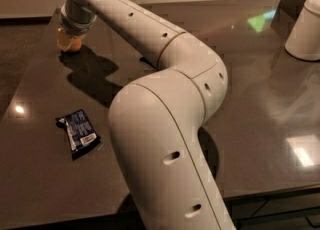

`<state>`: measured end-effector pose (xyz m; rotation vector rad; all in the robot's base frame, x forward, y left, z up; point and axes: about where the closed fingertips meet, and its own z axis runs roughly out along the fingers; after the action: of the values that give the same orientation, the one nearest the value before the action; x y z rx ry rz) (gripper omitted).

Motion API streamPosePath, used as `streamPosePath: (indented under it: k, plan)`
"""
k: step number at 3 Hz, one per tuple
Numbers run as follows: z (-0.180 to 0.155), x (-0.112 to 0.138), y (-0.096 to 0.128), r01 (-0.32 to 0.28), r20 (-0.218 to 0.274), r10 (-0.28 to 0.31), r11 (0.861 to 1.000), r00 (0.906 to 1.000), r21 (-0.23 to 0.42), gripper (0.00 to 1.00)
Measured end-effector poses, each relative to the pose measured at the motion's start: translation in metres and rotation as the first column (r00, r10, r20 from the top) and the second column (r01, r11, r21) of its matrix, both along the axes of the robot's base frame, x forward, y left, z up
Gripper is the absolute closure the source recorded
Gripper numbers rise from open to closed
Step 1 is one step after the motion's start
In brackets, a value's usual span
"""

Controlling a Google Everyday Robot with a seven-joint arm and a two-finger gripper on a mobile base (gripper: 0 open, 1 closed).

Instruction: Move orange near rxbar chocolate

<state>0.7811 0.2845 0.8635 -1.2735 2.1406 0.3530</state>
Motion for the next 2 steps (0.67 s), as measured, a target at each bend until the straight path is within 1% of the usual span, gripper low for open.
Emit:
streamPosePath:
  k: [1, 2]
  plan:
    - [0.008, -0.006, -0.004, -0.015, 0.0, 0.015, 1.0, 0.9999, 0.025, 0.71]
    - [0.026, -0.017, -0.042, -0.001, 0.015, 0.0, 0.998, 0.9999, 0.057, 0.99]
